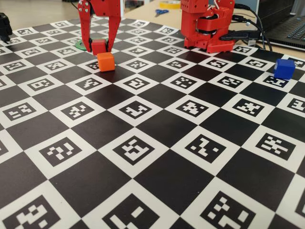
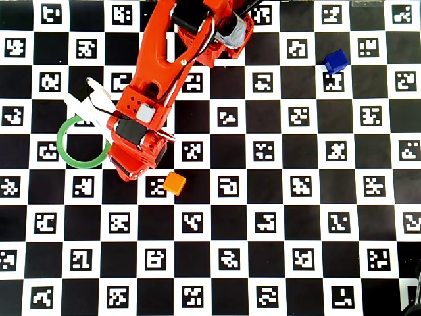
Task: Grab the red cube then put it in the green circle then put the blue cube on top and finally the orange cube on top
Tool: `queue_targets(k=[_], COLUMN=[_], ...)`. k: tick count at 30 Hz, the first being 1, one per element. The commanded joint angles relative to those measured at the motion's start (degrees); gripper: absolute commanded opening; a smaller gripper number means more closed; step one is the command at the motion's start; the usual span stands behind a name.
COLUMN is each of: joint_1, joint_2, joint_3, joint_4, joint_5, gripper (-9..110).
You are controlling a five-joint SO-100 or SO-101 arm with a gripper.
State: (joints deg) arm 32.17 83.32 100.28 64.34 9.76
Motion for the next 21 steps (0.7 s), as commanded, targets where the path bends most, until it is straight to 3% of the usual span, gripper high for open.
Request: queue_targets(k=[1, 10, 21], joint_1=[0.88, 9.4, 19.78], joint_2=[11.69, 18.37, 16.7], joint_3=[-6.42, -14.33, -18.98], joint_4=[4.83, 15.91, 20.48], joint_5=[-3.87, -23.03, -48.69], gripper=[7, 7, 6])
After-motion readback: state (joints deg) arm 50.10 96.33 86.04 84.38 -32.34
